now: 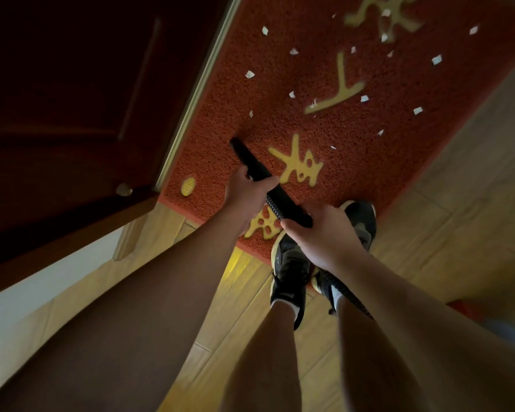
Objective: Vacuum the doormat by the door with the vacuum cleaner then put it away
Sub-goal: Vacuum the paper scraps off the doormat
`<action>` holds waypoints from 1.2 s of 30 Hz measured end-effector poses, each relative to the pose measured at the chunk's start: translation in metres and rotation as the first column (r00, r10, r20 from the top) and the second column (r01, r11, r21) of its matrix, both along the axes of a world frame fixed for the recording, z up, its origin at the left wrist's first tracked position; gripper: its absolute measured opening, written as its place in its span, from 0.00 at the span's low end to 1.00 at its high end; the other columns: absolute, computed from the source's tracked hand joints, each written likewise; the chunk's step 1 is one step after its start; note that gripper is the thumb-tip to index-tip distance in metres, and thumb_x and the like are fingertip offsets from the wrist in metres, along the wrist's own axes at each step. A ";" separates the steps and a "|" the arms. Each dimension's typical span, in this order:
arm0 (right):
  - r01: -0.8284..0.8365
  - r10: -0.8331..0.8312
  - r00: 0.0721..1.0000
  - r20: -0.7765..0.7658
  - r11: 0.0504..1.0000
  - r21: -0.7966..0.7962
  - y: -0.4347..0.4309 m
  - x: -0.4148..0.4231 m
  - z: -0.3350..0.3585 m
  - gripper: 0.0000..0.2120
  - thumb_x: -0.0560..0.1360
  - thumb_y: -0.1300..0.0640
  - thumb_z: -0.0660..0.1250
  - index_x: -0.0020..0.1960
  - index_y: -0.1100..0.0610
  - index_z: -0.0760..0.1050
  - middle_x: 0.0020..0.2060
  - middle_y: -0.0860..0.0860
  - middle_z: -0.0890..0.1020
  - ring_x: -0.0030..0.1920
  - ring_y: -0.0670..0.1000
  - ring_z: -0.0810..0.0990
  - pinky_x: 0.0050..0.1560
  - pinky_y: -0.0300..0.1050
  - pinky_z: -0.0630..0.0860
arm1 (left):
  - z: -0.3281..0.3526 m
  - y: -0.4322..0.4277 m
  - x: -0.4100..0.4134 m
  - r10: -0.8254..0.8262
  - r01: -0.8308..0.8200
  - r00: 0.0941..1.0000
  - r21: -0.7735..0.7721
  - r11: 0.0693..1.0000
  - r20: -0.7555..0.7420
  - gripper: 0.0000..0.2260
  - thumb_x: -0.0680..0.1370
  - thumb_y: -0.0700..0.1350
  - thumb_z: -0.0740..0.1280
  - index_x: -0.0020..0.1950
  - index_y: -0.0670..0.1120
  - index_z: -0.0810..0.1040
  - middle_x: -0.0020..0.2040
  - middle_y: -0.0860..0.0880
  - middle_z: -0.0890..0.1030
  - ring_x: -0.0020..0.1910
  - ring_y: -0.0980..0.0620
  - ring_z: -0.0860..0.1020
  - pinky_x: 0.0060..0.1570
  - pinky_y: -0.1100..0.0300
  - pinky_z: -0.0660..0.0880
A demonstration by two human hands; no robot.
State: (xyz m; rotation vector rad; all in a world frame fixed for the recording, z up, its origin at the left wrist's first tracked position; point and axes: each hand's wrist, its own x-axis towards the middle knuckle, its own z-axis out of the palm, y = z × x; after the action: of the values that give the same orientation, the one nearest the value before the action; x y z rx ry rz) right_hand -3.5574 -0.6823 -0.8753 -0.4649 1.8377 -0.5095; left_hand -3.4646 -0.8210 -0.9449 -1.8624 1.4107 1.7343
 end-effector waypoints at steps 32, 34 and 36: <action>0.034 -0.034 0.999 -0.017 0.999 -0.008 -0.001 -0.053 0.002 0.13 0.78 0.47 0.68 0.40 0.54 0.74 0.30 0.51 0.78 0.28 0.54 0.75 0.23 0.36 0.64 | 0.006 -0.003 -0.059 0.049 -0.049 0.999 0.020 0.999 -0.020 0.45 0.58 0.62 0.77 0.74 0.49 0.73 0.70 0.50 0.78 0.62 0.45 0.82 0.61 0.44 0.80; 0.027 -0.027 0.999 -0.021 1.000 0.001 0.000 -0.058 0.005 0.13 0.78 0.47 0.67 0.42 0.56 0.75 0.32 0.53 0.80 0.31 0.56 0.79 0.26 0.43 0.69 | 0.014 -0.001 -0.068 0.033 -0.033 0.999 0.018 0.999 -0.013 0.42 0.63 0.58 0.77 0.75 0.48 0.72 0.70 0.49 0.77 0.63 0.45 0.81 0.62 0.45 0.80; 0.024 -0.024 0.999 -0.031 1.000 -0.002 0.003 -0.063 0.007 0.13 0.78 0.47 0.68 0.42 0.56 0.76 0.32 0.53 0.80 0.32 0.55 0.79 0.29 0.46 0.71 | 0.016 0.002 -0.075 0.010 -0.009 1.000 0.016 1.000 -0.006 0.34 0.70 0.53 0.77 0.74 0.46 0.73 0.70 0.48 0.77 0.63 0.45 0.80 0.62 0.46 0.80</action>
State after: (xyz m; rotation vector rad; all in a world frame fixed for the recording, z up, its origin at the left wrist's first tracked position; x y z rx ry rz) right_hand -3.6208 -0.6798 -0.8679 -0.4552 1.8749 -0.5227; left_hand -3.5393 -0.8187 -0.9288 -1.8602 1.3886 1.7519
